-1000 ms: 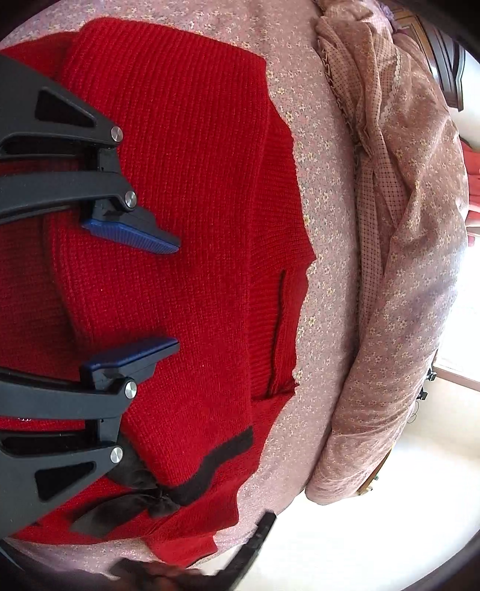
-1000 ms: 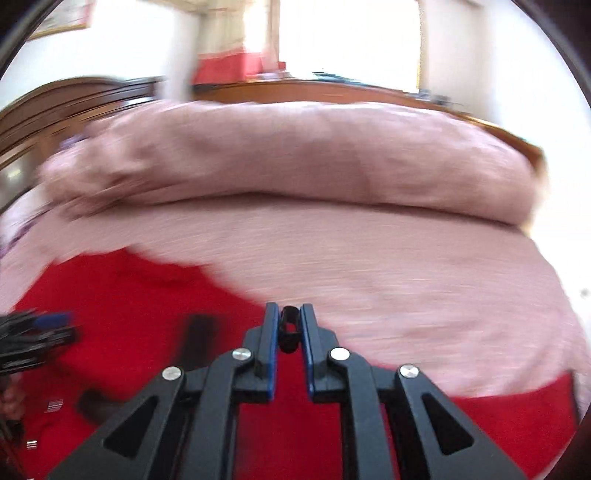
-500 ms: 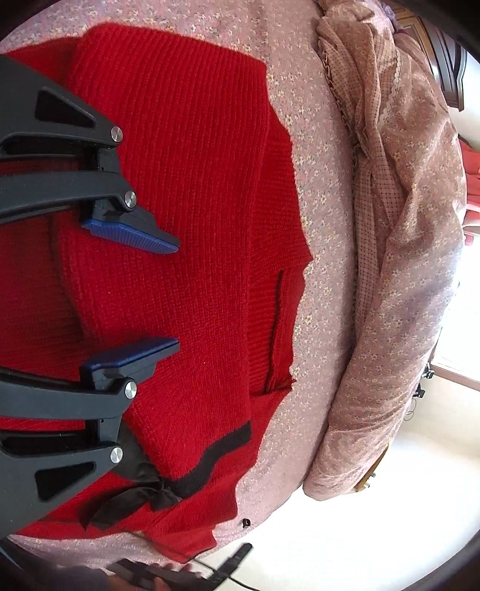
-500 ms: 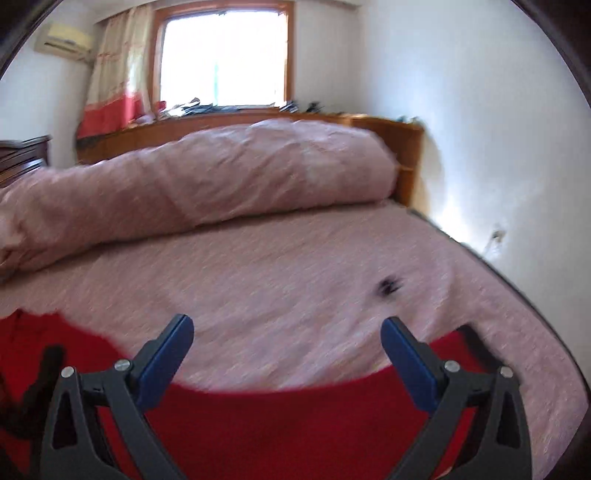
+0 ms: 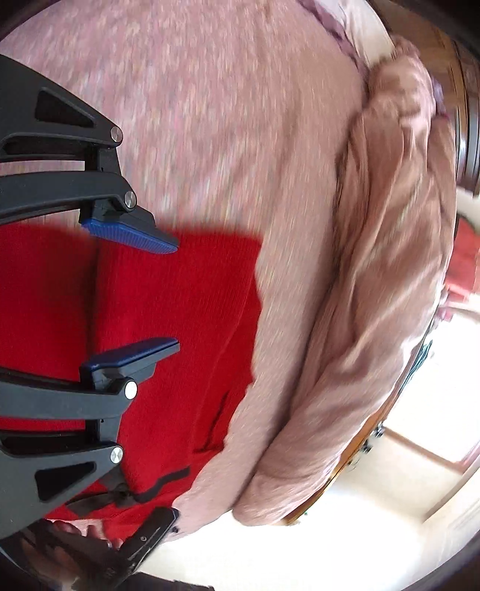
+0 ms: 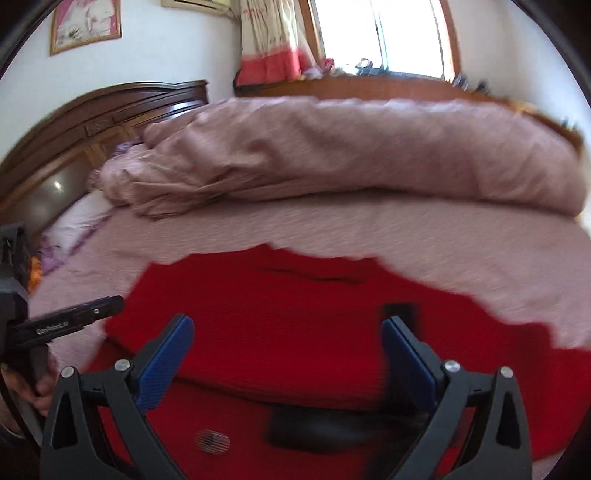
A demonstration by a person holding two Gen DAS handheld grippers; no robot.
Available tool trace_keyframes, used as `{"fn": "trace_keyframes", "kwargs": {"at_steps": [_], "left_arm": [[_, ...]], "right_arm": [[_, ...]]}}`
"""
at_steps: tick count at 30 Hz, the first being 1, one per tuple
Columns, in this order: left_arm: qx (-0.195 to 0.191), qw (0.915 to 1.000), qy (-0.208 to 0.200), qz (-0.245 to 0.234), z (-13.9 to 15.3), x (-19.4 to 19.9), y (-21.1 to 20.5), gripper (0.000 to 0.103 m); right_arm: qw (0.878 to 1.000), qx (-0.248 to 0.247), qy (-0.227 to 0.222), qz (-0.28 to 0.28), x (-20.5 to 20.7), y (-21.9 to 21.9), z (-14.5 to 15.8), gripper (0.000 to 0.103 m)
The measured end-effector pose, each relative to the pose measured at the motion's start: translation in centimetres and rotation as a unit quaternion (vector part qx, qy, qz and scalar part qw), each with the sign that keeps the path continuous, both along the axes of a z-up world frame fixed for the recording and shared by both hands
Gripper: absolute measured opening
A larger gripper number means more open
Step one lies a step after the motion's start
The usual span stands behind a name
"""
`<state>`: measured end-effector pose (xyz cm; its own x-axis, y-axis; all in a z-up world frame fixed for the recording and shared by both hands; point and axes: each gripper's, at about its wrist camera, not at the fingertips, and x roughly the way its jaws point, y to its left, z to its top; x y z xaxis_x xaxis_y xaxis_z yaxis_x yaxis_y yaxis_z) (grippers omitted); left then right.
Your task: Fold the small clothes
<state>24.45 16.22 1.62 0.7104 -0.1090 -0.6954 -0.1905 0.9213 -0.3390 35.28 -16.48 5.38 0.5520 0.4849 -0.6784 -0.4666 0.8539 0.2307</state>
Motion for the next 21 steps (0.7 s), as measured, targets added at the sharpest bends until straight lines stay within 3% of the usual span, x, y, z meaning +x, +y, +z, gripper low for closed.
{"fn": "trace_keyframes", "kwargs": {"at_steps": [3, 5, 10, 13, 15, 18, 21], "left_arm": [[0.003, 0.9998, 0.005, 0.019, -0.8, -0.8, 2.7, 0.041], [-0.02, 0.9992, 0.011, 0.031, -1.7, -1.0, 4.6, 0.041], [-0.023, 0.9991, 0.017, 0.03, -3.1, 0.2, 6.0, 0.041], [-0.031, 0.9989, 0.032, 0.01, -3.8, 1.5, 5.5, 0.041], [-0.026, 0.9987, 0.044, 0.004, -4.2, 2.0, 5.0, 0.041], [-0.035, 0.9983, 0.047, 0.006, -4.2, 2.2, 5.2, 0.041], [-0.044, 0.9977, 0.05, 0.012, -4.1, 1.9, 5.9, 0.041]], "right_arm": [[0.997, 0.037, 0.063, -0.01, 1.3, 0.8, -1.4, 0.103], [0.993, 0.048, 0.107, -0.033, 2.5, 0.2, -2.8, 0.103], [0.982, 0.122, 0.108, -0.097, 3.0, -5.8, -4.0, 0.103], [0.972, 0.147, 0.129, -0.132, 3.3, -8.9, -5.3, 0.092], [0.972, 0.136, 0.137, -0.131, 3.7, -9.0, -5.8, 0.083], [0.98, 0.085, 0.134, -0.12, 4.5, -8.1, -6.3, 0.079], [0.978, 0.002, 0.116, -0.175, 4.5, -8.3, -6.5, 0.069]]}}
